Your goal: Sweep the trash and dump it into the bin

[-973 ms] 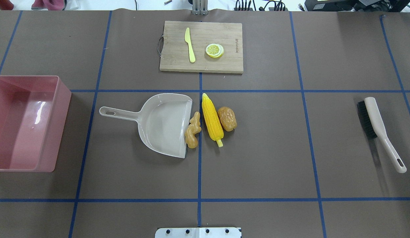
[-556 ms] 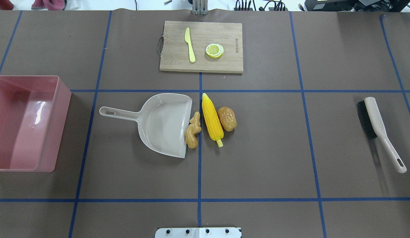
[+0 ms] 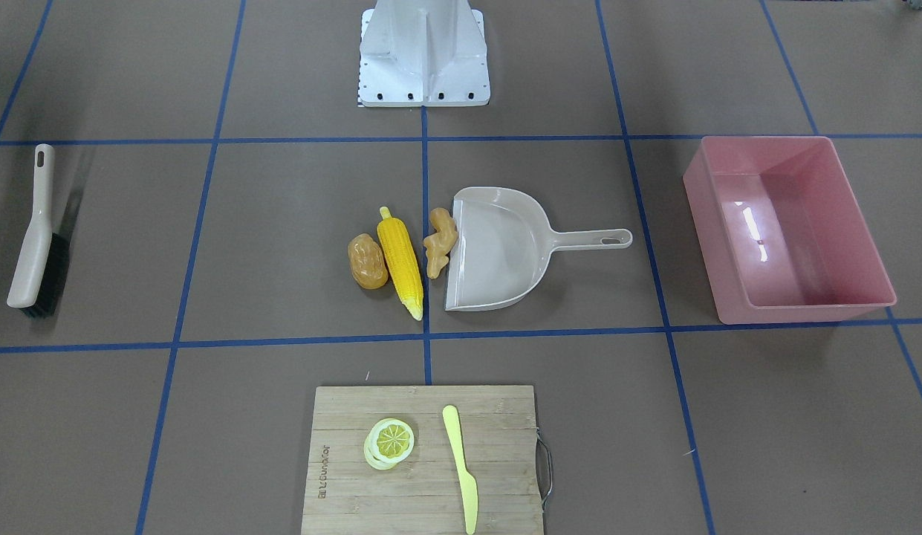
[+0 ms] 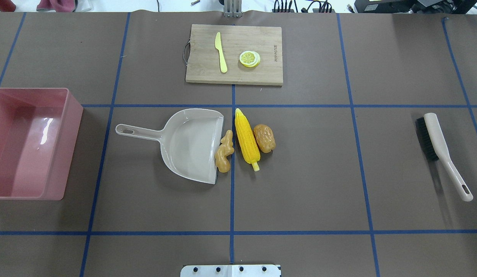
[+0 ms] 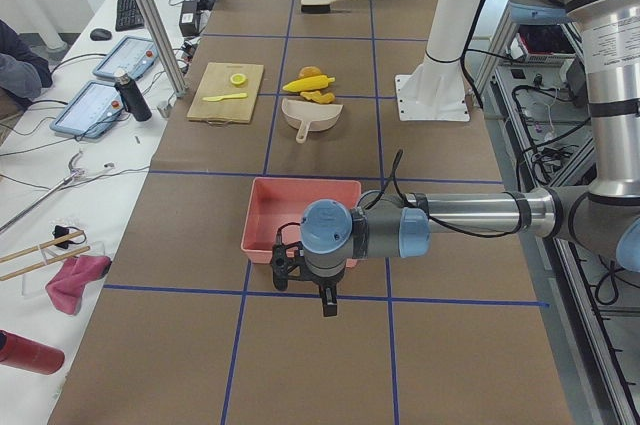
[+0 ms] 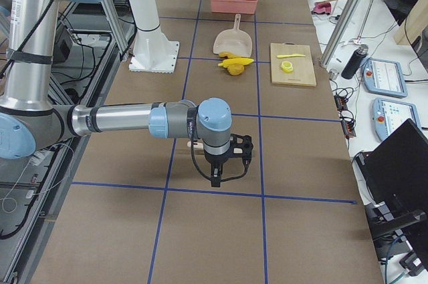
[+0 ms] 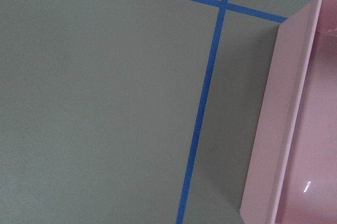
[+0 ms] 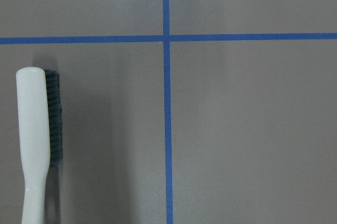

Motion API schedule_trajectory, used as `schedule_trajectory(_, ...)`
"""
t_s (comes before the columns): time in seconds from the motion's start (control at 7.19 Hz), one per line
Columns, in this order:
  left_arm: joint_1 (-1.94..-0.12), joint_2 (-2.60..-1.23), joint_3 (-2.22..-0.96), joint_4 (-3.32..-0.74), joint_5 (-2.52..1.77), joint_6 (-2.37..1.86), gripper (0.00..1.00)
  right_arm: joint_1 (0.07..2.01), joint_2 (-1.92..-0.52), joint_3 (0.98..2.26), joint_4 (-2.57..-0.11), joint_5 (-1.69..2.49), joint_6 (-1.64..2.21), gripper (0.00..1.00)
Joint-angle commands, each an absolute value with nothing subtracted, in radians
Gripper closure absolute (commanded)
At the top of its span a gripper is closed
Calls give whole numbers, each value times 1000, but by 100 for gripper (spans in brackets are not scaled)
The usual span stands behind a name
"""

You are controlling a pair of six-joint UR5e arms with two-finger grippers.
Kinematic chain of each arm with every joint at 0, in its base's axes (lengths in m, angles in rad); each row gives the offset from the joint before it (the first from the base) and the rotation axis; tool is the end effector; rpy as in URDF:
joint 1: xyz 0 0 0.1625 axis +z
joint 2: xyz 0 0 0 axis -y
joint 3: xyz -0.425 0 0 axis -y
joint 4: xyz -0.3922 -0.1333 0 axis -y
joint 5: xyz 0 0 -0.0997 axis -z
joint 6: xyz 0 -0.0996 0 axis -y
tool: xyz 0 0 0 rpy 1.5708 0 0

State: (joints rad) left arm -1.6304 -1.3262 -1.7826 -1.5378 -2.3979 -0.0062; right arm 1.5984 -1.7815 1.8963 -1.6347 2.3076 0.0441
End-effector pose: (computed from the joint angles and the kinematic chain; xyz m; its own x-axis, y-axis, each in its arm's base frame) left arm -0.0828 -0.3799 0.6615 0.6725 -0.0948 -0.7340 0.0636 0.9955 -0.0703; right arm 0.0775 -0.4021 0.6018 0.7393 0.0303 0.6726 -0.0602 0.9980 0.0212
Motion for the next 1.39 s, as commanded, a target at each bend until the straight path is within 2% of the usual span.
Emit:
schedule_trajectory(0.0,-1631,-1327,-1776,-1535,-2387,-23,2,1598,-1776,1893,-1634,2312,48,0)
schedule_trajectory(0.83,-1631,-1327,-1778,-1539,-2388,-32,2,1597,-1772,1926,-1632,2325,83,0)
schedule_trajectory(1.25,-1634,-1315,-1786,-1539,-2395,-32,2,1505,-1808,2103,-1634,2359,310,0)
